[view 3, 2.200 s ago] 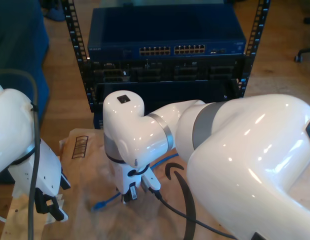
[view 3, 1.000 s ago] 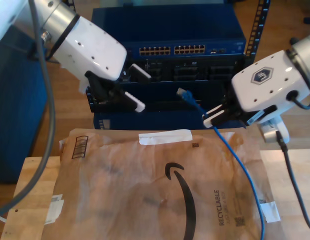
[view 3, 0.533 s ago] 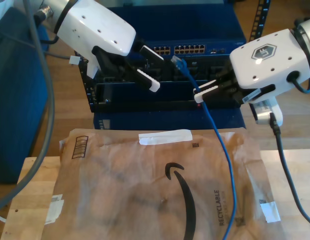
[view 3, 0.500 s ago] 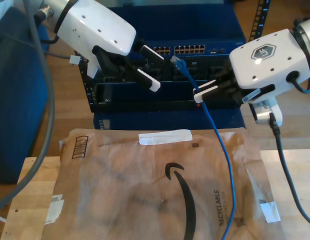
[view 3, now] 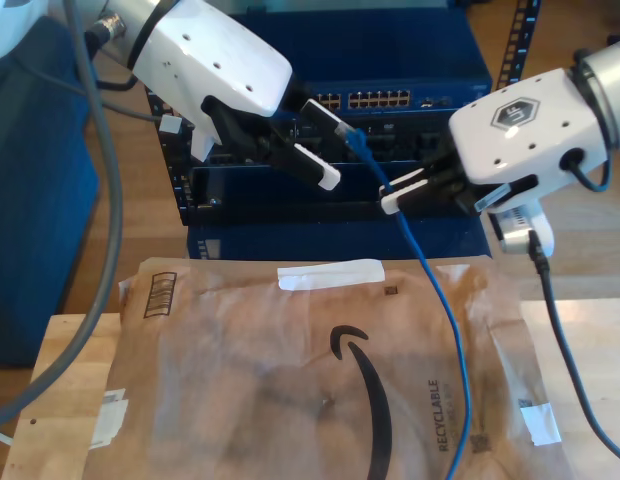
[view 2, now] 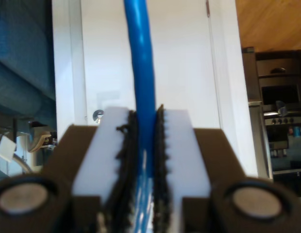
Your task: Grab the cable and plug it in
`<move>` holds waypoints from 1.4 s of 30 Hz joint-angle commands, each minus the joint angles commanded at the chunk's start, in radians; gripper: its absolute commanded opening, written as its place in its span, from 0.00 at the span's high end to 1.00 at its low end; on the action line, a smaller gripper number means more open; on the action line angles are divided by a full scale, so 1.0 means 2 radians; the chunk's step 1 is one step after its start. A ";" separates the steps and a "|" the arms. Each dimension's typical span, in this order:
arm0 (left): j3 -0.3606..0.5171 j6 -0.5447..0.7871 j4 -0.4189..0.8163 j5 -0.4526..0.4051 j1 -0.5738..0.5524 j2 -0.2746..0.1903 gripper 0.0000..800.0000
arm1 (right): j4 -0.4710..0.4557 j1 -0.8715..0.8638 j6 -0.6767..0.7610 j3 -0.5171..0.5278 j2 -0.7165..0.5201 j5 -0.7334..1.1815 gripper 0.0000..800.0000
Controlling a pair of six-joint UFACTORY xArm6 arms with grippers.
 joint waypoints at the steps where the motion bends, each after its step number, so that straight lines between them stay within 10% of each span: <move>1: 0.000 0.000 0.000 0.000 0.000 0.000 0.11 | -0.001 0.000 0.000 0.000 0.000 -0.004 0.98; 10: 0.003 0.002 0.000 -0.002 0.002 0.000 0.33 | -0.001 0.000 0.000 0.000 0.001 -0.005 0.98; 42: 0.004 0.018 0.001 -0.004 0.003 -0.004 0.55 | 0.000 0.013 0.000 0.000 0.009 -0.005 0.98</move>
